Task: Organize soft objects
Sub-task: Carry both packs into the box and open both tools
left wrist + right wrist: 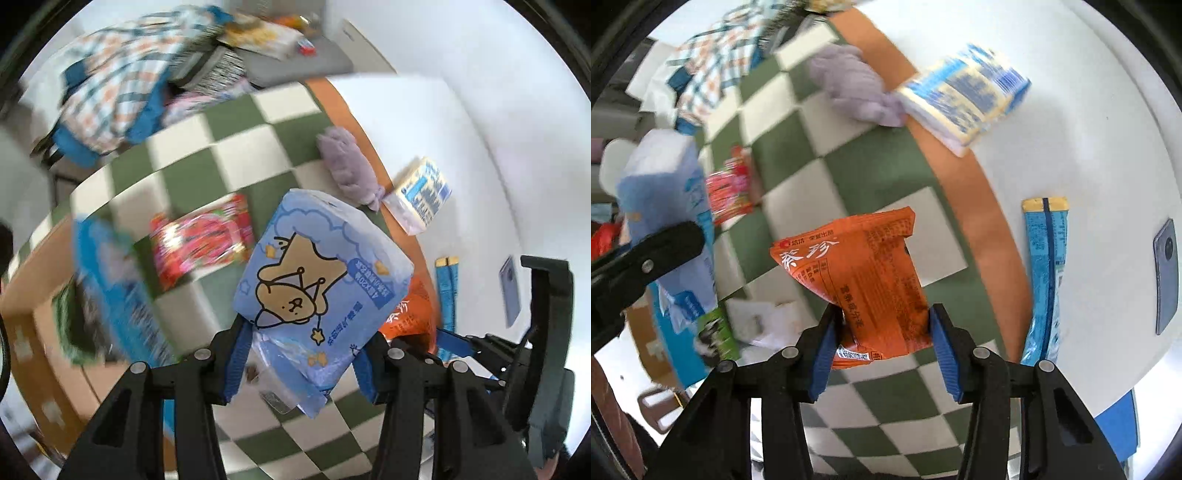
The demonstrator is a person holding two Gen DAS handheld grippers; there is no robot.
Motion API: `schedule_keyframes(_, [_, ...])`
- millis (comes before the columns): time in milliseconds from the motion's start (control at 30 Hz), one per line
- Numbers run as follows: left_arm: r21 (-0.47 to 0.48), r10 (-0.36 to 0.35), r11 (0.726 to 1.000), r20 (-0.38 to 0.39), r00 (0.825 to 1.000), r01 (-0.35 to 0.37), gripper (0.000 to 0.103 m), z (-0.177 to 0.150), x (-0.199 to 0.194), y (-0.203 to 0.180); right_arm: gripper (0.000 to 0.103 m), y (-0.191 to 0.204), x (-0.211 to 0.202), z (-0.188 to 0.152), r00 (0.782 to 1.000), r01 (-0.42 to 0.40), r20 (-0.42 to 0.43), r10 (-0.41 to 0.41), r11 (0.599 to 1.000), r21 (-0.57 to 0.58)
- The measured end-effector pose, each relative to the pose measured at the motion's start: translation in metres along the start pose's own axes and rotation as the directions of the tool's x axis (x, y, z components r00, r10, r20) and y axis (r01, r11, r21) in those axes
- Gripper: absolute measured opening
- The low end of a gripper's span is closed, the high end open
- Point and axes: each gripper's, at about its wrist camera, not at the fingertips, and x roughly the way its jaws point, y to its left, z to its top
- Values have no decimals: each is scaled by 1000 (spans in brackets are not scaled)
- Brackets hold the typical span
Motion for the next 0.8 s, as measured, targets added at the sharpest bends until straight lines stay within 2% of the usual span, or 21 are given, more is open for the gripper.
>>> schedule_keyframes(167, [-155,-5,988,89,996,18,46,-59,-58,30,50,43,-39,-25,997,-53,52,57,995,-89])
schedule_keyframes(433, [-318,83,948,153,985,-30,46,-138,-121,109,50,171,-77,-70,985,-123,86,153,952,-282])
schedule_keyframes(533, [-394,119,918,150,982,-51,46,-162,-132,153,50,221,-74,-85,984,-130,71,163,932,-339])
schedule_keyframes(700, [-469,153,879,114,982,-82,46,-172,-121,213,50,289,-41,-96,992,-96,45,122,921,-377])
schedule_keyframes(800, [-488,168,866,80,983,-109,46,-167,-104,249,50,309,-14,-95,996,-70,25,85,930,-361])
